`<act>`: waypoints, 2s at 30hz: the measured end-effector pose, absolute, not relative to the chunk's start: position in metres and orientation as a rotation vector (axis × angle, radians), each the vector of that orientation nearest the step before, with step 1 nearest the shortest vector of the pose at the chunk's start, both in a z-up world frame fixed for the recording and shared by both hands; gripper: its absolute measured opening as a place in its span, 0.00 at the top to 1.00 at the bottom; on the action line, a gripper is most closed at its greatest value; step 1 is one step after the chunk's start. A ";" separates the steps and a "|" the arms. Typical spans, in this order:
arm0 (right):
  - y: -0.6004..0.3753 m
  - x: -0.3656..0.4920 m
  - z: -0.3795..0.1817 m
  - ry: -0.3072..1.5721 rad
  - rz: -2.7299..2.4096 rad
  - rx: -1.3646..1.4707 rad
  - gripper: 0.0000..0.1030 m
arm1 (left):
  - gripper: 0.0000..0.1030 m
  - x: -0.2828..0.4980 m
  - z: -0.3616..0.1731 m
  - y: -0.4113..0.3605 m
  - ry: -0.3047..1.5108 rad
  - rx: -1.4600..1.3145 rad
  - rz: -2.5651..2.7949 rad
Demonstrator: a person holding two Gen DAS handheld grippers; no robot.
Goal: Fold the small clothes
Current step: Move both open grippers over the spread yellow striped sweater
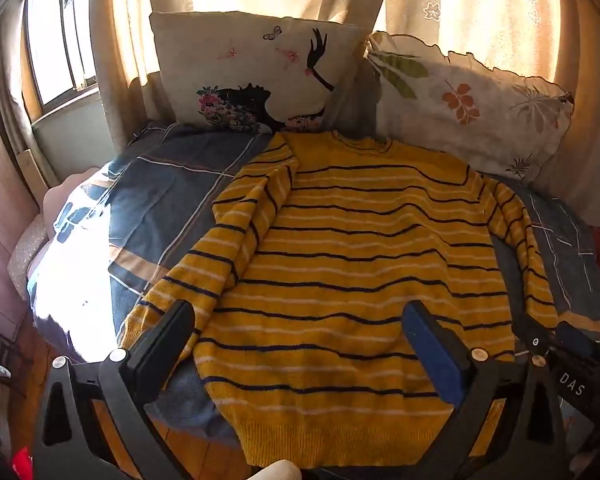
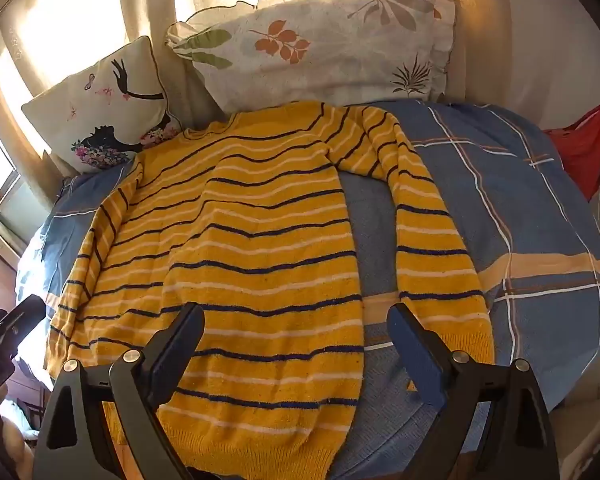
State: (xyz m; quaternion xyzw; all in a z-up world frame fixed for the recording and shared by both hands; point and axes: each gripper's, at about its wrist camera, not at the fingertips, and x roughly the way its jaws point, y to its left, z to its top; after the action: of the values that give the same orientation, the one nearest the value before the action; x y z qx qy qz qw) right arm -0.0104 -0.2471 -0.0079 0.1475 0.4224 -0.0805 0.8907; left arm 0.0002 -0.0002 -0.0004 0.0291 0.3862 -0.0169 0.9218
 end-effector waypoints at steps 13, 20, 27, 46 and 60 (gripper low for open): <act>-0.252 -0.014 -0.022 0.889 -0.156 0.355 0.08 | 0.00 -0.009 -0.005 0.008 0.863 -0.037 -0.087; -0.254 -0.007 -0.028 0.936 -0.167 0.371 0.08 | 0.08 0.012 -0.019 0.019 0.935 -0.028 -0.088; -0.233 0.014 -0.017 0.893 -0.193 0.357 0.08 | 0.08 0.041 -0.012 0.030 0.925 0.037 -0.098; -0.156 0.061 -0.027 0.961 -0.245 0.322 0.08 | 0.08 0.109 -0.029 0.085 1.013 0.114 -0.148; -0.165 0.057 -0.035 0.992 -0.305 0.382 0.08 | 0.08 0.121 -0.039 0.078 1.044 0.130 -0.208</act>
State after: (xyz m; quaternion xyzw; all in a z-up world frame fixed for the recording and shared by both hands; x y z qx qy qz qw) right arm 0.0569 -0.1648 -0.0350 0.1816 0.4712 -0.1446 0.8510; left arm 0.1211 0.0785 -0.0387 0.0618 0.4975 -0.0990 0.8596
